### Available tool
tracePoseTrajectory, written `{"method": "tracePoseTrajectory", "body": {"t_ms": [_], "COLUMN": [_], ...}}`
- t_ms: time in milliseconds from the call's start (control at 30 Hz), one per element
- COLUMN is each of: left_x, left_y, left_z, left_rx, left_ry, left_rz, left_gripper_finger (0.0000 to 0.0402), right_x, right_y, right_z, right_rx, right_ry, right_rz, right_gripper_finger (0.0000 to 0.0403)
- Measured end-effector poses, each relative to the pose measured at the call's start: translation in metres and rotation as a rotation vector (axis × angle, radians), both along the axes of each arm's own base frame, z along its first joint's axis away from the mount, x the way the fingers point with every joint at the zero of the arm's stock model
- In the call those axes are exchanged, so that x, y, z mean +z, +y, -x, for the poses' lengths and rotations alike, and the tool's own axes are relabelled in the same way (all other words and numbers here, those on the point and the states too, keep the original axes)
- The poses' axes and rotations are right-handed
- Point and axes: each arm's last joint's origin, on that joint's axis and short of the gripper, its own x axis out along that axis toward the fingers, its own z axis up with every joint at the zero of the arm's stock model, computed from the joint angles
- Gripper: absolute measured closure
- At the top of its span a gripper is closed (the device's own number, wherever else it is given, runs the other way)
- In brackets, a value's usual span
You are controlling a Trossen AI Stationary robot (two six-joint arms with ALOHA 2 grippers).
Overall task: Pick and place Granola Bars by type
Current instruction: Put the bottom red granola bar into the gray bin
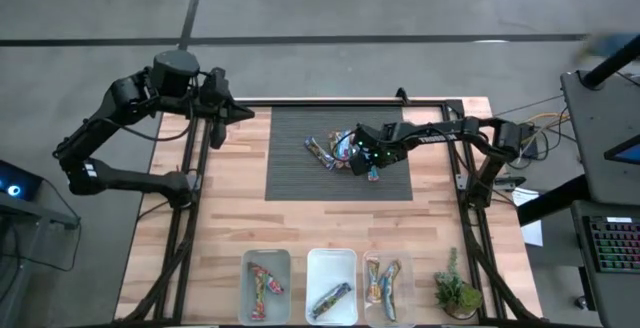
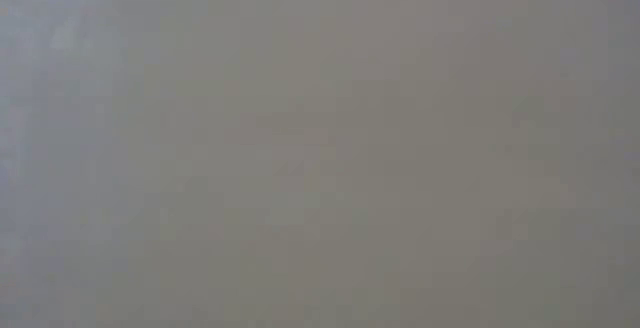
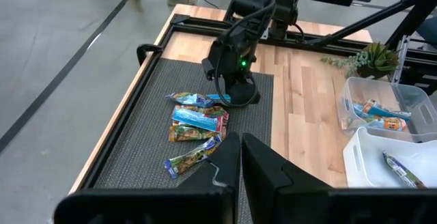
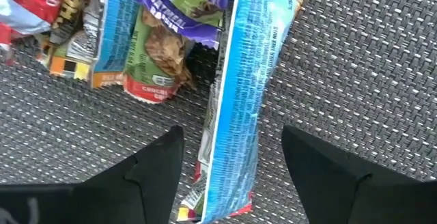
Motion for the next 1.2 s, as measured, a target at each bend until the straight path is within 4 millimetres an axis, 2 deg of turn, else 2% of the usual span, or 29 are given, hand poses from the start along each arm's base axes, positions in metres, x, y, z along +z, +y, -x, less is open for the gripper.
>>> {"method": "tracePoseTrajectory", "body": {"t_ms": [433,767,1200], "left_x": [0.000,0.000,0.000], "left_y": [0.000,0.000,0.000], "left_z": [0.000,0.000,0.000], "left_rx": [0.002,0.006,0.006], "left_ry": [-0.001,-0.002,-0.005], "left_rz": [0.004,0.011,0.008], "left_gripper_finger": [0.0402,0.0402,0.0402], "right_x": [-0.011,-0.009,-0.010], "right_y": [-0.002,-0.004,-0.003], "right_z": [-0.008,-0.013,-0.012], "right_rx": [0.005,0.010,0.008], "right_ry": [0.022,0.009,0.024], "right_rz": [-0.008,-0.003,-0.006], "right_gripper_finger": [0.0170,0.0172,0.0227]}}
